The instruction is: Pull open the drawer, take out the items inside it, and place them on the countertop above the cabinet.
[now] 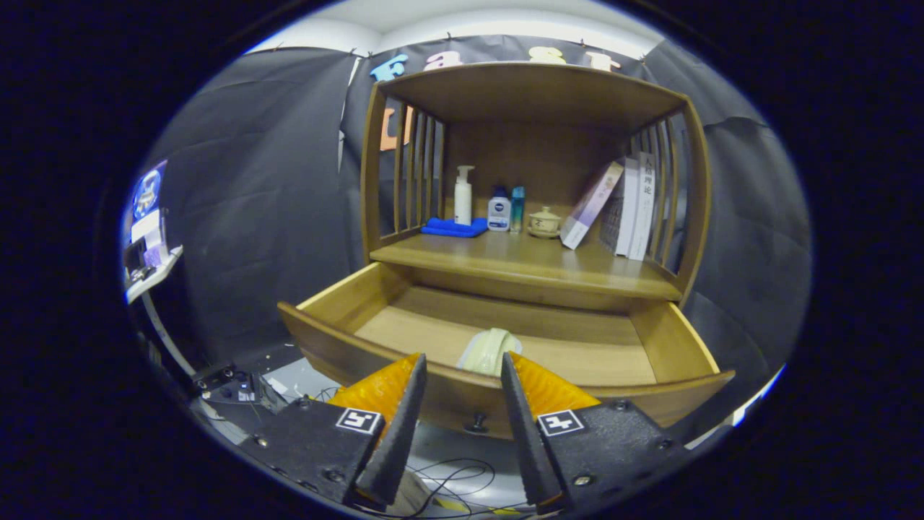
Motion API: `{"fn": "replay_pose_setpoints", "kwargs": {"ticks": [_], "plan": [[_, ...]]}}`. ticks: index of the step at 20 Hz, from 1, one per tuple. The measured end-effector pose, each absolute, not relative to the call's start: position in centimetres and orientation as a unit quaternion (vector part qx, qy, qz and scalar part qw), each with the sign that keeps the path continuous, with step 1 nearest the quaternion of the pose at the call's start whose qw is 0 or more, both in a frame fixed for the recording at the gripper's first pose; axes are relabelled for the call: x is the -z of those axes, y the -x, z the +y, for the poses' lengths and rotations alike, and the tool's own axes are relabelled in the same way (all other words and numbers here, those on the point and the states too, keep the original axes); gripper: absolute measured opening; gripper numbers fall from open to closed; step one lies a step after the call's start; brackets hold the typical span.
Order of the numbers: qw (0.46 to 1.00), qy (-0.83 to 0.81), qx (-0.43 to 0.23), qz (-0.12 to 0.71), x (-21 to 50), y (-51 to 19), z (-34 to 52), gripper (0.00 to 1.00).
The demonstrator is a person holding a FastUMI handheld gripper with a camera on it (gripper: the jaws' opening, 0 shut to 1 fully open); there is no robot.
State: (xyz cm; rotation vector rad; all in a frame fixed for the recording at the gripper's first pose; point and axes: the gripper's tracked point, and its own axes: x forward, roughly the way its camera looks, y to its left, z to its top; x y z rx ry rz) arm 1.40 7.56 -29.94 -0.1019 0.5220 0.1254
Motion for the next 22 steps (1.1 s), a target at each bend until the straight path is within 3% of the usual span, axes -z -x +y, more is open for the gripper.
{"fn": "replay_pose_setpoints", "kwargs": {"ticks": [6, 14, 22], "plan": [[0.950, 0.078, -0.067, 0.294, 29.4, -6.5, 6.5, 0.69], [0.900, 0.062, -0.048, 0.428, 34.8, -10.2, 4.9, 0.69], [0.869, 0.045, -0.032, 0.492, 37.8, -12.2, 4.4, 0.64]]}}
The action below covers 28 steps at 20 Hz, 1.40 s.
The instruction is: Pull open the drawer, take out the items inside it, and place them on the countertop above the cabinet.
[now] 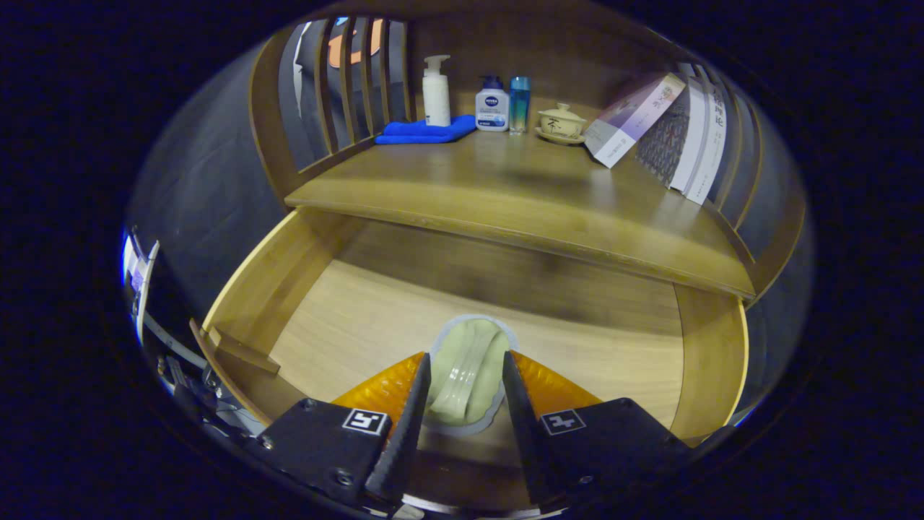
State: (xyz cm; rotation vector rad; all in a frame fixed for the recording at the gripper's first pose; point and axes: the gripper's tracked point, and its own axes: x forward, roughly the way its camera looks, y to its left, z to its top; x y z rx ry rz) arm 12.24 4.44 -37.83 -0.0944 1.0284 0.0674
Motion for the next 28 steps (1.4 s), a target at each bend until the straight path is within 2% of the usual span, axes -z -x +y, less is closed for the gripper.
{"fn": "replay_pose_setpoints", "kwargs": {"ticks": [3, 9, 12, 13, 14, 16, 28], "plan": [[0.861, 0.037, -0.019, 0.507, 38.6, -12.7, 4.0, 0.61], [0.838, 0.012, -0.026, 0.545, 40.6, -12.2, 4.9, 0.44], [0.840, 0.011, -0.010, 0.543, 40.6, -12.4, 4.4, 0.37], [0.840, 0.004, -0.004, 0.542, 40.6, -12.4, 4.4, 0.34], [0.841, 0.004, -0.005, 0.541, 40.5, -12.5, 4.3, 0.26], [0.843, 0.007, -0.005, 0.538, 40.2, -12.3, 3.9, 0.21], [0.880, 0.017, -0.007, 0.475, 30.8, -12.1, 3.1, 0.20]]}}
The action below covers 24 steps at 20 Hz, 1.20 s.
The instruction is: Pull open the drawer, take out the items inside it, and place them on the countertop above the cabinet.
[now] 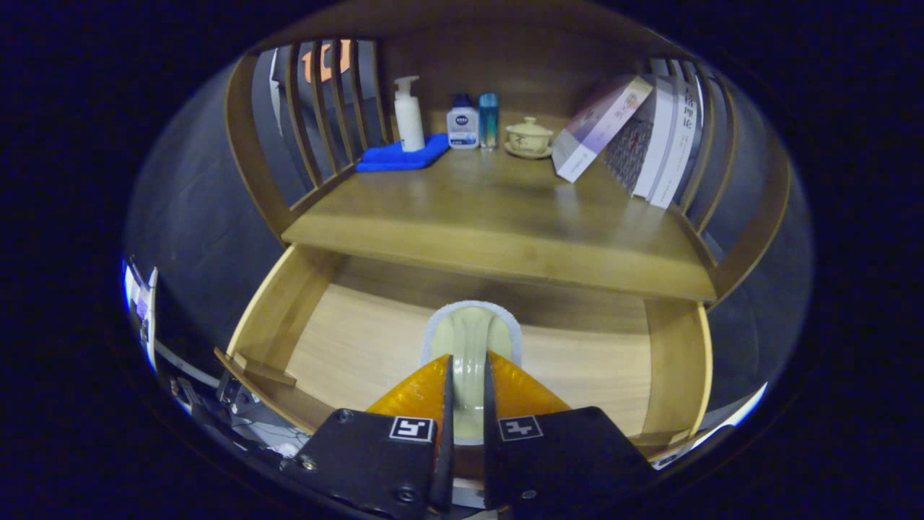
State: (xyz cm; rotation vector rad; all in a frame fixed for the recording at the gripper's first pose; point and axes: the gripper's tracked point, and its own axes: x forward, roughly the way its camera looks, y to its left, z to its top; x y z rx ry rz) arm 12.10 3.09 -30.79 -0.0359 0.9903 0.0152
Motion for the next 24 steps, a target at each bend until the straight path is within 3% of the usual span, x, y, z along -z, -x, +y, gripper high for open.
{"fn": "replay_pose_setpoints", "kwargs": {"ticks": [11, 24], "plan": [[0.905, 0.035, 0.004, 0.423, 23.4, -18.8, 1.1, 0.20], [0.900, 0.022, 0.046, 0.434, 26.6, -28.5, -1.0, 0.20]]}}
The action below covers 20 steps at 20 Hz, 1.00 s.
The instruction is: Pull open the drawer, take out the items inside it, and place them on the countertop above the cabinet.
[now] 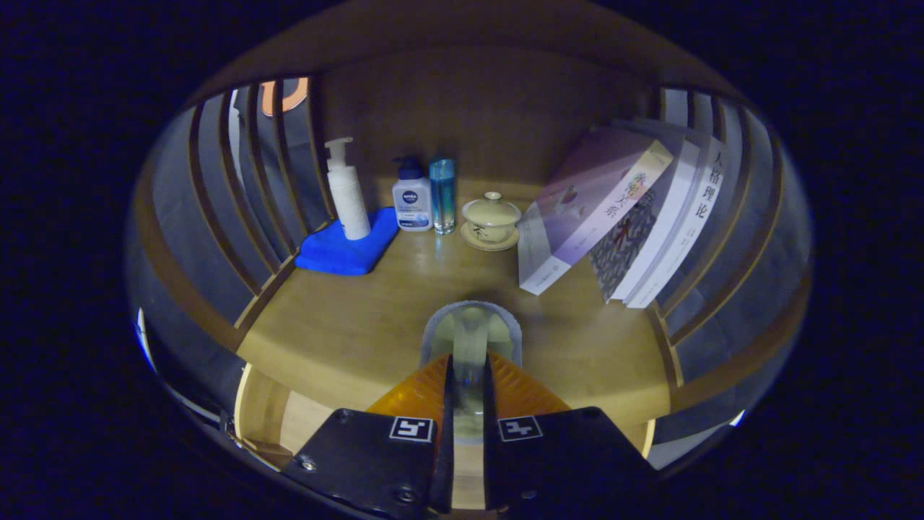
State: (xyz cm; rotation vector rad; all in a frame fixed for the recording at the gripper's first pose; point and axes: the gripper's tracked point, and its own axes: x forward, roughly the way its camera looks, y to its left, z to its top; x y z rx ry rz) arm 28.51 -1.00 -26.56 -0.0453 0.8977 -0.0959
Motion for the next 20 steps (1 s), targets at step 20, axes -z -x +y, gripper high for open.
{"fn": "replay_pose_setpoints", "kwargs": {"ticks": [20], "plan": [[0.910, 0.062, 0.074, 0.404, 29.3, -33.5, -1.9, 0.27]]}}
